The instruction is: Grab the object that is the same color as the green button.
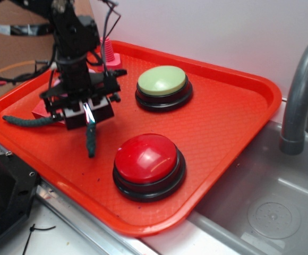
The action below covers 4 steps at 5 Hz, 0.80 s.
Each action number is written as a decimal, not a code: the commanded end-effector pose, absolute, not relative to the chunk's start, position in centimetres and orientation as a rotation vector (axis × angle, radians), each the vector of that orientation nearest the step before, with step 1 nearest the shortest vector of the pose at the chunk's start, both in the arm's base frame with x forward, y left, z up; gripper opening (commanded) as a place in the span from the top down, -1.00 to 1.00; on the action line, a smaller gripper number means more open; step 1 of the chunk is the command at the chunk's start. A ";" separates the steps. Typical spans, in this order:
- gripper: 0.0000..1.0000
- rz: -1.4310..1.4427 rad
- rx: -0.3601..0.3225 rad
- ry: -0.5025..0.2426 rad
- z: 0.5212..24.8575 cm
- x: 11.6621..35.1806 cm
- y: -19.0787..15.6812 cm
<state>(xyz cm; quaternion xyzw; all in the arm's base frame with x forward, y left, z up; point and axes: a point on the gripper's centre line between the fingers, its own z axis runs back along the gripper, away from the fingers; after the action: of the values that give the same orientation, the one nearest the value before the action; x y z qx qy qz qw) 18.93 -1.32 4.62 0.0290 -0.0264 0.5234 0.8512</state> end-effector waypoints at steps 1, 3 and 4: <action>1.00 0.786 -0.003 0.055 11.3 19.3 0.9; 1.00 0.286 -0.042 -0.063 17.5 19.2 0.6; 1.00 0.145 -0.068 -0.120 18.5 18.8 0.4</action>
<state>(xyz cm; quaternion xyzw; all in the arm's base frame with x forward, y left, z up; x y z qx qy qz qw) 17.81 -0.62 17.32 -0.0338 -0.0399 0.0713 0.9961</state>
